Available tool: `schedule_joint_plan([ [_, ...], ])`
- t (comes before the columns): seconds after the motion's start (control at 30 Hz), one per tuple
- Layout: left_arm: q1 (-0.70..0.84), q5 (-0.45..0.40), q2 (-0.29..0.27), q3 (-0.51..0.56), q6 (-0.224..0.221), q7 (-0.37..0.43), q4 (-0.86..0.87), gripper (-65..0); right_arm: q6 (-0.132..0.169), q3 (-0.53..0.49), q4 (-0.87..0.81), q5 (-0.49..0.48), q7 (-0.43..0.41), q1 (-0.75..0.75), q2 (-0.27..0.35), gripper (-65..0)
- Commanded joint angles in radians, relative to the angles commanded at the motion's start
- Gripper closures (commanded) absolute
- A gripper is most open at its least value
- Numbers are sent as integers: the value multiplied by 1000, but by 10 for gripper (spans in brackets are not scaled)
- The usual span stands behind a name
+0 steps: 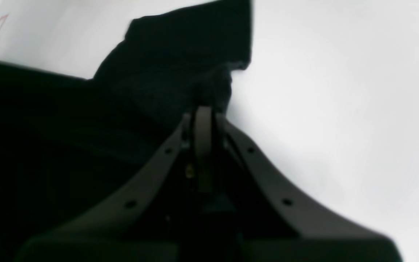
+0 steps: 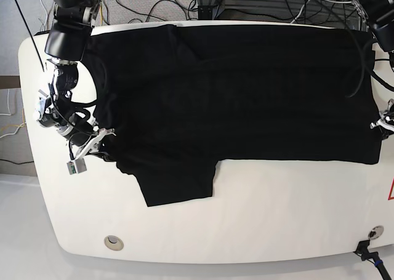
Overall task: Fold the T-shirt properly
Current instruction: 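Lift the side edges and fold them toward the collar with both grippers, then lay the folded edge down near the collar and release both grippers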
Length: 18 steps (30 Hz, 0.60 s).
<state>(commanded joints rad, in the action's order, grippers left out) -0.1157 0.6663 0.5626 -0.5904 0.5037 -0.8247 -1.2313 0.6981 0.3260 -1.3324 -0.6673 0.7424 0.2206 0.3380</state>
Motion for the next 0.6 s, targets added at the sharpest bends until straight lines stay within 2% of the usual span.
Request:
schedule_joint_plan([
  [0.27,110,35,-5,-48,-8,-6,-121,0,0,137,-208,-5,18,-182,8,0],
  [0.57,223,63,-10,-85,-4,-22,-218,0,0,267,-301,-36,44,-343,11,0],
  [0.6,192,68,6,-72,-4,-32,-192,0,0,203,-269,-21,35,-242,6,0],
])
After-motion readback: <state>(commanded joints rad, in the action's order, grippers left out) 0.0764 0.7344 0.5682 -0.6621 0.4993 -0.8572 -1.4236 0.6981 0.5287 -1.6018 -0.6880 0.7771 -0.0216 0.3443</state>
